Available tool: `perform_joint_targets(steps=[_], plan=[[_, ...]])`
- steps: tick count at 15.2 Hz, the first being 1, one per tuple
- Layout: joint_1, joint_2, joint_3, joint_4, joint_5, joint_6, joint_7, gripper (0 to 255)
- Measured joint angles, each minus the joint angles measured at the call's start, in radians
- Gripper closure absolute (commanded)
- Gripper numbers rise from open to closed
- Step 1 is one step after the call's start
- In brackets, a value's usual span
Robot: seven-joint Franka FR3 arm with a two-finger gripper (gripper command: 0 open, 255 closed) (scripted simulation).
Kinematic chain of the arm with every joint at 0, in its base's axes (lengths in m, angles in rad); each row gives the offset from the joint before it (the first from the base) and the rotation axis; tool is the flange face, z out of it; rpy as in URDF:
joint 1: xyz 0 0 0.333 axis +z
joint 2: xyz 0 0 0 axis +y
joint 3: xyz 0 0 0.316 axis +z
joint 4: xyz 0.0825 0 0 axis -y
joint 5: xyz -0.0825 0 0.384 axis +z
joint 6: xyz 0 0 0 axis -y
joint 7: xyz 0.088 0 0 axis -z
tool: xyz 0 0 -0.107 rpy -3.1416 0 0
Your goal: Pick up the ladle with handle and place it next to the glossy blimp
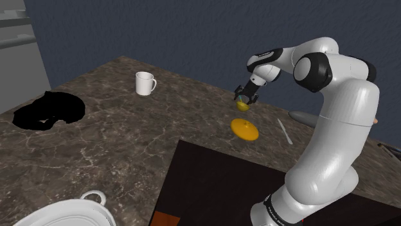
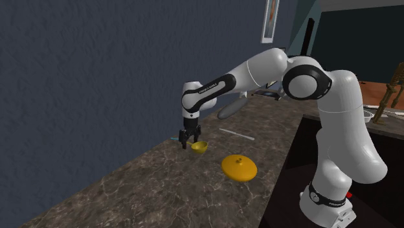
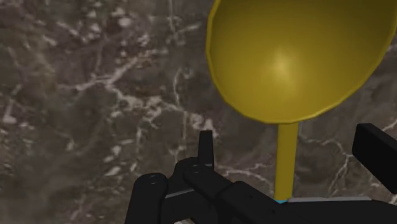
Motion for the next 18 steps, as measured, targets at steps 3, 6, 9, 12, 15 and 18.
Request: perform_joint_targets(steps=[3, 6, 9, 12, 15, 18], plan=[[0.000, 0.003, 0.001, -0.003, 0.002, 0.006, -0.002, 0], [0.000, 0.003, 0.001, -0.003, 0.002, 0.007, -0.002, 0], [-0.002, 0.002, -0.001, -0.003, 0.002, 0.007, -0.002, 255], [0.000, 0.004, 0.001, -0.001, 0.002, 0.006, -0.001, 255], [0.000, 0.004, 0.001, 0.000, 0.003, 0.006, -0.001, 255], [0.001, 0.000, 0.000, 0.000, 0.001, 0.002, 0.000, 255]])
